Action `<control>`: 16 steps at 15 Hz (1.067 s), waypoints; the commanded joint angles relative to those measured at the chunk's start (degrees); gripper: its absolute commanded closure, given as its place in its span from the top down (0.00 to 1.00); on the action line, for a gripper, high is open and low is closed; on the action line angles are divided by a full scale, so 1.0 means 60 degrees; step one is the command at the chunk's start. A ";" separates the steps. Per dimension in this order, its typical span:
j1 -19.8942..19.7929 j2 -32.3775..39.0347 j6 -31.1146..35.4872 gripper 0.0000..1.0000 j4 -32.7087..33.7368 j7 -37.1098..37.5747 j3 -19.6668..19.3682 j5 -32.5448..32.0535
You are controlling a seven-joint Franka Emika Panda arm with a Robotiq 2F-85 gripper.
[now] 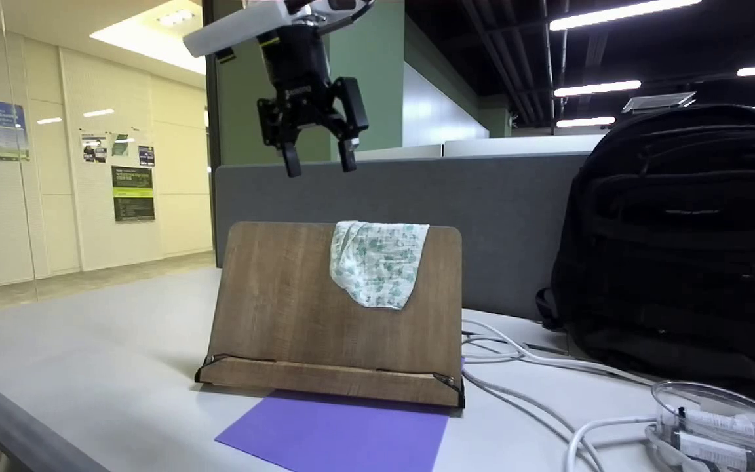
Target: Remove the cloth from the wooden object and put it on the table.
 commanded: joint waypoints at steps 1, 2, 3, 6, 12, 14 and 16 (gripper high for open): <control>-0.0705 0.0763 0.1652 1.00 0.0165 0.0801 0.0181 -0.1000; -0.0807 0.0994 0.1932 1.00 0.0236 0.0777 0.0160 -0.1168; -0.0737 0.1260 0.2029 1.00 0.0341 0.0532 0.0047 -0.1094; -0.0406 0.2004 0.2034 1.00 0.0646 -0.0109 -0.0204 -0.0563; 0.0254 0.3118 0.1624 1.00 0.1275 -0.2224 -0.0432 0.0707; 0.0369 0.3381 0.1445 1.00 0.1482 -0.3028 -0.0416 0.1166; 0.0386 0.3594 0.1331 1.00 0.1658 -0.3533 -0.0352 0.1368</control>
